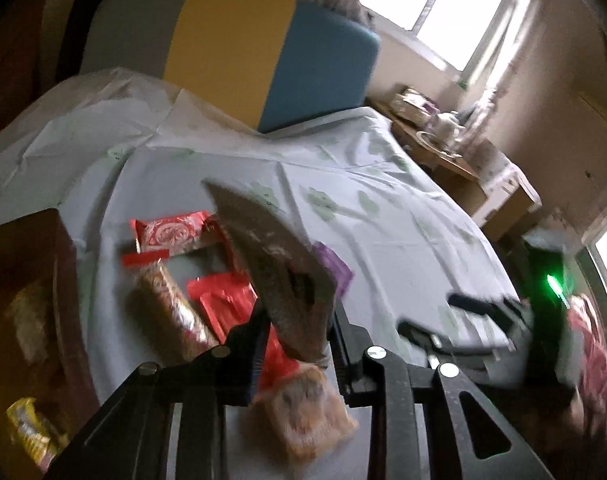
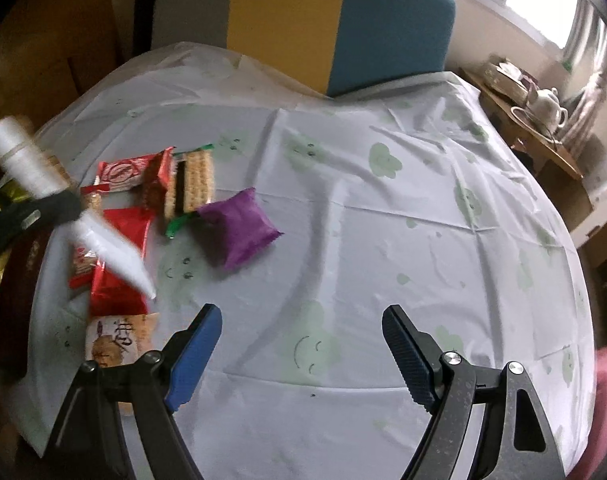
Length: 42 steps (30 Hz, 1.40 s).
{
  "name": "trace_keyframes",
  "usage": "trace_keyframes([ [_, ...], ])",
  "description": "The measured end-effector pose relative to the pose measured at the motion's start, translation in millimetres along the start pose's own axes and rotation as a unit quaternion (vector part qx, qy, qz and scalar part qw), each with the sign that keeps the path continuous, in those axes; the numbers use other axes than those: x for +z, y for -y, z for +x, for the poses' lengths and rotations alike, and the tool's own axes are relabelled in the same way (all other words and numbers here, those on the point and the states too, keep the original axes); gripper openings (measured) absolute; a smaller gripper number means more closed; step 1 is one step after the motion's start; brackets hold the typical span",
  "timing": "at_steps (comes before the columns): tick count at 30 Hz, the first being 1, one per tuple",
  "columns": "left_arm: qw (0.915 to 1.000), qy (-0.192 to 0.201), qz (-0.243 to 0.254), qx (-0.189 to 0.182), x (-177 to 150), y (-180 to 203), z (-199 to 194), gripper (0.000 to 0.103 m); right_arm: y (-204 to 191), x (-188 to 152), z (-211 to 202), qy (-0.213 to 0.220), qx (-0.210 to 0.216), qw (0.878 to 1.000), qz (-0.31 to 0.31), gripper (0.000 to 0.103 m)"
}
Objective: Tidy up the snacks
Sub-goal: 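Lift the white packet with the left tool while the right tool grasps the purple packet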
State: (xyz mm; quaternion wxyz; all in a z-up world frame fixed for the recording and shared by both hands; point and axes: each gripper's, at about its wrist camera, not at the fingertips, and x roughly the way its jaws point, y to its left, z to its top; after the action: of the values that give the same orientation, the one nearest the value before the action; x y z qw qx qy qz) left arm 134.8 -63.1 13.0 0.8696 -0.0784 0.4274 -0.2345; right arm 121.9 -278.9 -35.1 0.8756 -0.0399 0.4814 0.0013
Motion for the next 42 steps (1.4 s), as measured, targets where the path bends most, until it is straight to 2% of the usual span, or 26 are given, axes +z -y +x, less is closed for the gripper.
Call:
trace_keyframes([
  [4,0.9995,0.014,0.023,-0.014,-23,3,-29,0.029,1,-1,0,-0.001,-0.007,1.0,0.001,0.083],
  [7,0.9992,0.009,0.034,-0.018,-41,2,-43,0.029,0,-2,0,-0.001,-0.01,1.0,-0.001,0.083],
  [10,0.9992,0.003,0.022,-0.034,-57,-4,-54,0.029,0,-3,0,0.001,-0.008,1.0,0.0,0.083],
  [16,0.9992,0.004,0.028,-0.03,-79,-6,-64,0.029,-2,-5,3,-0.003,-0.01,1.0,-0.007,0.083],
  [21,0.9982,0.01,0.045,-0.038,-86,2,-70,0.029,-7,-4,-1,0.011,0.016,1.0,-0.008,0.082],
  [25,0.9975,0.012,0.057,-0.041,-90,5,-73,0.029,-11,5,2,0.009,0.05,0.999,0.004,0.076],
  [30,0.9972,0.009,0.061,-0.044,-94,4,-75,0.029,-28,29,20,0.005,0.042,0.998,-0.037,0.076],
  [32,0.9972,0.009,0.059,-0.044,-95,4,-76,0.029,-36,40,33,-0.007,0.048,0.997,-0.057,0.076],
  [39,0.9972,0.005,0.054,-0.051,-99,1,-78,0.029,-55,65,78,-0.049,0.016,0.993,-0.109,0.076],
  [40,0.9972,0.006,0.054,-0.051,-99,1,-78,0.029,-55,65,84,-0.058,0.018,0.992,-0.111,0.07],
  [42,0.9971,0.009,0.054,-0.053,-100,1,-80,0.029,-54,65,88,-0.071,0.028,0.991,-0.107,0.046],
])
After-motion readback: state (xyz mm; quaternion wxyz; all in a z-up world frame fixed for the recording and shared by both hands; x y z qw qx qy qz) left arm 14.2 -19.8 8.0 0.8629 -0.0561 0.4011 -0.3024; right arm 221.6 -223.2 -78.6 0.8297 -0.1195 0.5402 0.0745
